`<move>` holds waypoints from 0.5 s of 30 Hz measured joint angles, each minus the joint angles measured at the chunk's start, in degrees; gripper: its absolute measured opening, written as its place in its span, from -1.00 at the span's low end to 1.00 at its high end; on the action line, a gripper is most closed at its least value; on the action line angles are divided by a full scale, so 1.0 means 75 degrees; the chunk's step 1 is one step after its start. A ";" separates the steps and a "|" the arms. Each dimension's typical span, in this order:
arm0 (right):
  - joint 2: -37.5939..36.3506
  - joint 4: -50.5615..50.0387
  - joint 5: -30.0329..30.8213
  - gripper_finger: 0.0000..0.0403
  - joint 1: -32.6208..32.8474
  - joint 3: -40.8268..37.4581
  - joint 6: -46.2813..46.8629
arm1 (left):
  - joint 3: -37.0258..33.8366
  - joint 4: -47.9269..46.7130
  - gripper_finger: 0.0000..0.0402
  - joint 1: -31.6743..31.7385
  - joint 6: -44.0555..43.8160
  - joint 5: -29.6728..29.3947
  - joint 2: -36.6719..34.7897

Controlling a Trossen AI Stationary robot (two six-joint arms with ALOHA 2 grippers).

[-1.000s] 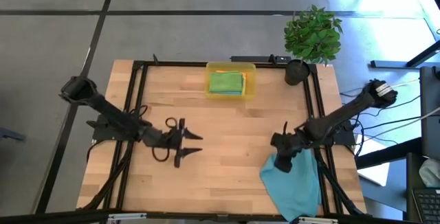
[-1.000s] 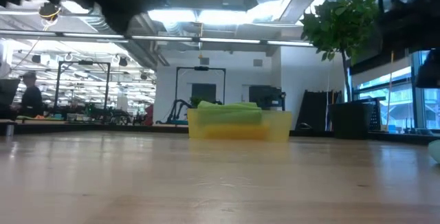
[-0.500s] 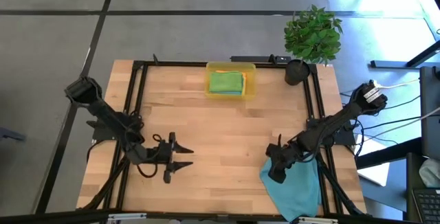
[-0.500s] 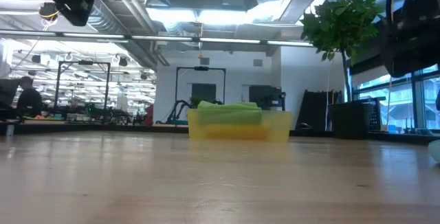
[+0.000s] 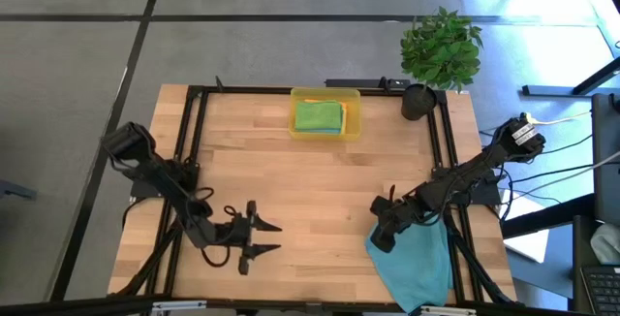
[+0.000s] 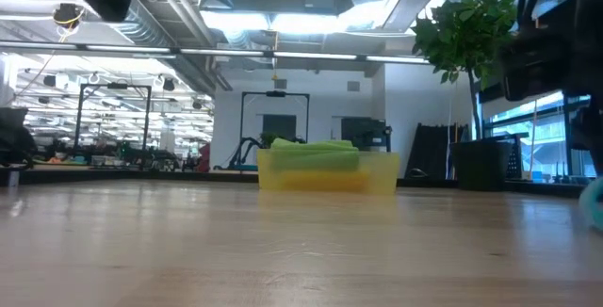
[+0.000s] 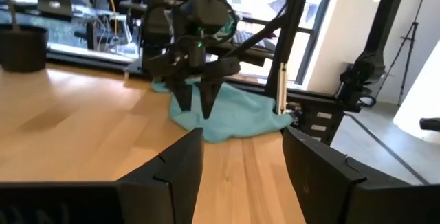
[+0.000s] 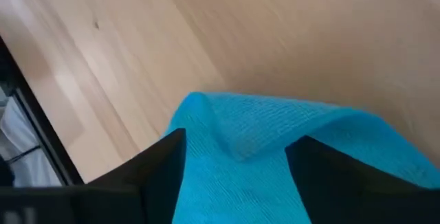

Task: Fold microfiber towels
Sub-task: Fold the blue microfiber cloth

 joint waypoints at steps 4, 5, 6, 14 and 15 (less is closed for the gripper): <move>0.0000 0.0087 0.0180 0.03 -0.0042 0.0000 -0.0155 | 0.0309 -0.0007 -0.05 0.0032 0.0470 0.0029 0.0232; 0.0000 0.0132 0.0209 -0.04 -0.0042 0.0000 -0.0266 | 0.0344 -0.0012 -0.05 0.0048 0.0584 0.0043 0.0297; 0.0000 0.0200 0.0263 -0.13 -0.0040 0.0000 -0.0426 | 0.0387 -0.0019 -0.05 0.0071 0.0625 0.0033 0.0365; -0.0003 0.0375 0.0688 -0.94 -0.0277 0.0000 -0.1204 | 0.0440 -0.0081 -0.05 0.0690 0.0645 0.0113 0.0686; -0.0003 0.0403 0.0714 -0.95 -0.0335 0.0000 -0.1310 | 0.0440 -0.0121 -0.05 0.0795 0.0651 0.0218 0.0689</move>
